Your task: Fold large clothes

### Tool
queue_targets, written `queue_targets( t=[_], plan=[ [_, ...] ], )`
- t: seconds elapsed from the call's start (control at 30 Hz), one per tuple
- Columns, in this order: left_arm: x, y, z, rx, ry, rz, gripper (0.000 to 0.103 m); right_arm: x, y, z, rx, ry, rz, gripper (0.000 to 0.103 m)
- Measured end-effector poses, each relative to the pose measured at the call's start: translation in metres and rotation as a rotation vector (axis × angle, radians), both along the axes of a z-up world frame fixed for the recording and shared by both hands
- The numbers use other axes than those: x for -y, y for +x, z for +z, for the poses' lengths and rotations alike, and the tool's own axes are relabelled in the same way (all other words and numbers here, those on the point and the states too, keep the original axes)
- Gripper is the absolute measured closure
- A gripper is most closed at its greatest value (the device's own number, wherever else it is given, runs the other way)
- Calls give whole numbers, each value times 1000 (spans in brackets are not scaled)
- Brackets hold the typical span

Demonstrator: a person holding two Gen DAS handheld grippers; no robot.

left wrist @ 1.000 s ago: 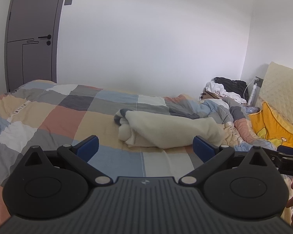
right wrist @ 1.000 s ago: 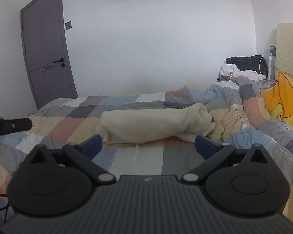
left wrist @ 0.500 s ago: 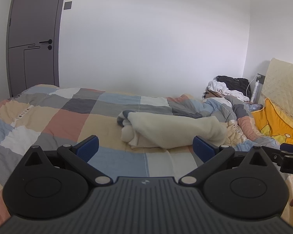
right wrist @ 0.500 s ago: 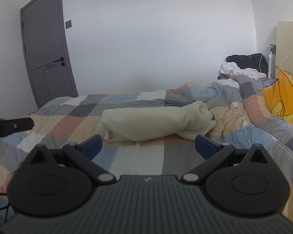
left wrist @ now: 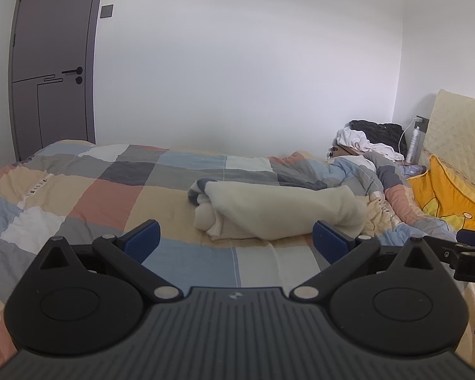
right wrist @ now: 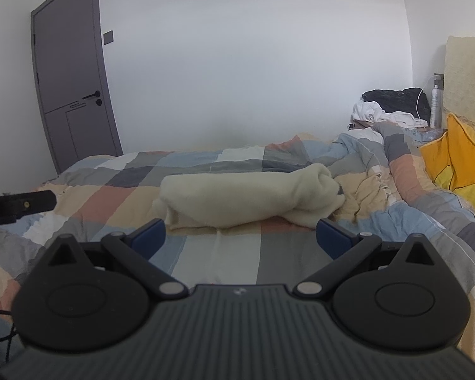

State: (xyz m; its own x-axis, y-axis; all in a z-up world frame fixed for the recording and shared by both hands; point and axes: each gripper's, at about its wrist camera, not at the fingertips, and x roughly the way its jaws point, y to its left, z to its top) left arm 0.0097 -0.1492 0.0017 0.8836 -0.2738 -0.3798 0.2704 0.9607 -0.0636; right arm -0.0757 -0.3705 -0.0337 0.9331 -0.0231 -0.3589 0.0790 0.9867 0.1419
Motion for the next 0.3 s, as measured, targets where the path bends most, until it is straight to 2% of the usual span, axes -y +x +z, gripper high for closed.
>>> queue_targets(
  t=[0.3],
  plan=[
    [3, -2, 1, -1, 1, -7, 0, 6, -1, -3, -18, 16, -11, 0]
  ],
)
